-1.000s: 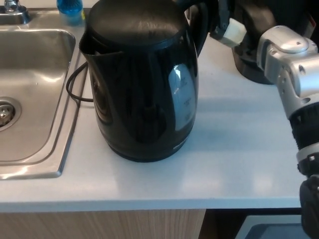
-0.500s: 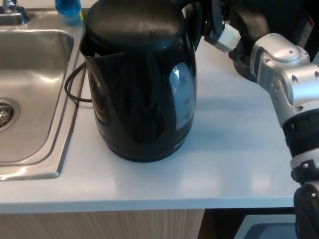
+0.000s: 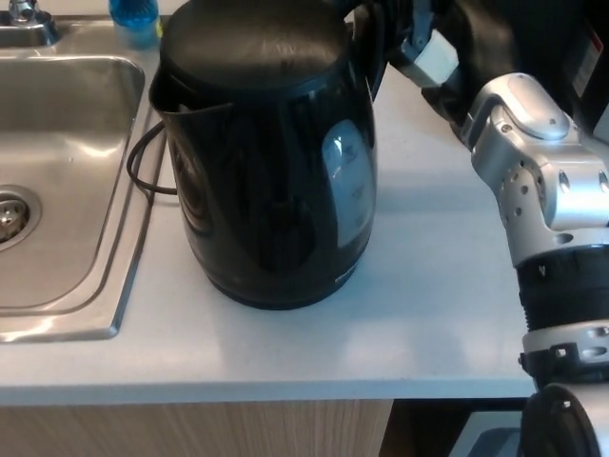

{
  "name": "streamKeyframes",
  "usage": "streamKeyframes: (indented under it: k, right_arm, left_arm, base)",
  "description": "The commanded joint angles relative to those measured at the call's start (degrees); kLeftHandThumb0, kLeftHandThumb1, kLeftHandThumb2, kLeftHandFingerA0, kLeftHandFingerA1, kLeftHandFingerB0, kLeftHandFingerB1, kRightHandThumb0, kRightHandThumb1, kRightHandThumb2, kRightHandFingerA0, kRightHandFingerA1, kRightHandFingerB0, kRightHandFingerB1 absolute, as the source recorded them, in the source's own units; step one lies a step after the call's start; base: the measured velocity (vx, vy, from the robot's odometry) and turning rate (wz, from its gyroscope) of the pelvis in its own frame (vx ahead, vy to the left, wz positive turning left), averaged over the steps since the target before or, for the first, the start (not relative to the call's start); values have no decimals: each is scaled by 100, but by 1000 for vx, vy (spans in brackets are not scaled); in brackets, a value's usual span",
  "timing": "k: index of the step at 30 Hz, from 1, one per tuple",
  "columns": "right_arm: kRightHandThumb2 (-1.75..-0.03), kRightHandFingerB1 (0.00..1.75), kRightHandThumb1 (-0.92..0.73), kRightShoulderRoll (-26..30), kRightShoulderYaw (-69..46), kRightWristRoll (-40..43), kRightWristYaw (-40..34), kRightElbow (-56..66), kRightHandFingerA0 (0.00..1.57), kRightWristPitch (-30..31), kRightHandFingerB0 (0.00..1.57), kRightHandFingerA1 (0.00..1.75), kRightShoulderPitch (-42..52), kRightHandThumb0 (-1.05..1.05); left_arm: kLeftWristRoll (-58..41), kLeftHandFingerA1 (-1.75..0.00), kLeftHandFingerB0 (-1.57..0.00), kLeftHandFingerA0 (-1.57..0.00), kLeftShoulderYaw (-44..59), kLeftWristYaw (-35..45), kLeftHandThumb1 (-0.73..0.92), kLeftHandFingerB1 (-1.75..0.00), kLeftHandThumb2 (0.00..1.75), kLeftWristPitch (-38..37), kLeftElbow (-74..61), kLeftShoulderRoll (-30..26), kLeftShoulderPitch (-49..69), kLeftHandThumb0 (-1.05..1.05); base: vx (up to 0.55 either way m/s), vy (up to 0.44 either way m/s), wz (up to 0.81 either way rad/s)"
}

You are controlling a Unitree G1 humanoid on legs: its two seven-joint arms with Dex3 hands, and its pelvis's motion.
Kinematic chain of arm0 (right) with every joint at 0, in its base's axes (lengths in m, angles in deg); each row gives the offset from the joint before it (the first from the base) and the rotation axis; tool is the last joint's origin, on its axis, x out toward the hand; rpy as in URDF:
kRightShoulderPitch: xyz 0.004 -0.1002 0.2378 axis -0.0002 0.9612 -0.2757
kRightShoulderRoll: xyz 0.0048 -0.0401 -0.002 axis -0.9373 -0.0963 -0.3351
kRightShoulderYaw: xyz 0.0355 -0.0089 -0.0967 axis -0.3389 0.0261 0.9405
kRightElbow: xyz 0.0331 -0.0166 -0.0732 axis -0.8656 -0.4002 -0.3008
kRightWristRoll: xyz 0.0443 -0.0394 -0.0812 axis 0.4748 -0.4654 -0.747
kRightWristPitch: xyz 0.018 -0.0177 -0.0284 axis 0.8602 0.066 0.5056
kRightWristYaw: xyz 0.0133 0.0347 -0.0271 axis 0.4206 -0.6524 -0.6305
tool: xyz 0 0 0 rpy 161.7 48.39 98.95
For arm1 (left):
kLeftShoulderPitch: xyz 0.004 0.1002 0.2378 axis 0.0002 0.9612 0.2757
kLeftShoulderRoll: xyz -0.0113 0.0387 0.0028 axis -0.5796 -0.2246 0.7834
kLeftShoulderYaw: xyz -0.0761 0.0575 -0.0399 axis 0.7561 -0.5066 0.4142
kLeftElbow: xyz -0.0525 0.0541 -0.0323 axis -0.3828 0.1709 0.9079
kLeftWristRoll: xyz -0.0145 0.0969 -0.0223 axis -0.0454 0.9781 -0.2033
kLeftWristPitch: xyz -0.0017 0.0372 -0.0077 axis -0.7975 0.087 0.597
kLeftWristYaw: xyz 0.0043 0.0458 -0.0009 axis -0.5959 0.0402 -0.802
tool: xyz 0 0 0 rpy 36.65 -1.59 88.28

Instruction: Pick up a kettle using the right hand on left side of the counter and then walk right towards the kettl base and turn on the kettle

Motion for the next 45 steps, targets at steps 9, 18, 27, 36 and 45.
streamKeyframes:
  k: [9, 18, 27, 36, 45]
  right_arm:
    - [-76, 71, -92, 69, 135, 665, 298, 1889, 43, 669, 35, 90, 1192, -93]
    - [-76, 68, -92, 525, 137, 861, 363, 2770, 46, 1179, 40, 90, 1842, -91]
    - [-77, 65, -92, 912, 253, 962, 513, 3386, 47, 1367, 40, 86, 2587, -87]
    - [-75, 70, -92, 1045, 258, 1057, 550, 3623, 45, 1362, 40, 91, 2881, -89]
    - [-75, 65, -92, 1036, 308, 1224, 579, 4309, 46, 1478, 40, 85, 3566, -87]
  left_arm:
    - [21, -112, -77, -83, -35, -53, 58, -95, 113, -254, -412, -7, 233, 28]
    - [153, -98, -80, -93, -112, -154, 53, -89, 113, -267, 68, -158, -62, 24]
    - [32, -100, -83, -95, -80, -61, 53, -91, 115, -343, -115, -62, 53, 24]
    - [161, -100, -83, -95, -120, -186, 52, -91, 112, -369, 223, -166, -112, 23]
    - [172, -100, -80, -94, -167, -232, 52, -89, 113, -239, -311, -12, 48, 25]
  base:
    - [0, 0, 0]
    - [0, 0, 1]
    - [0, 0, 0]
    - [0, 0, 0]
    - [0, 0, 0]
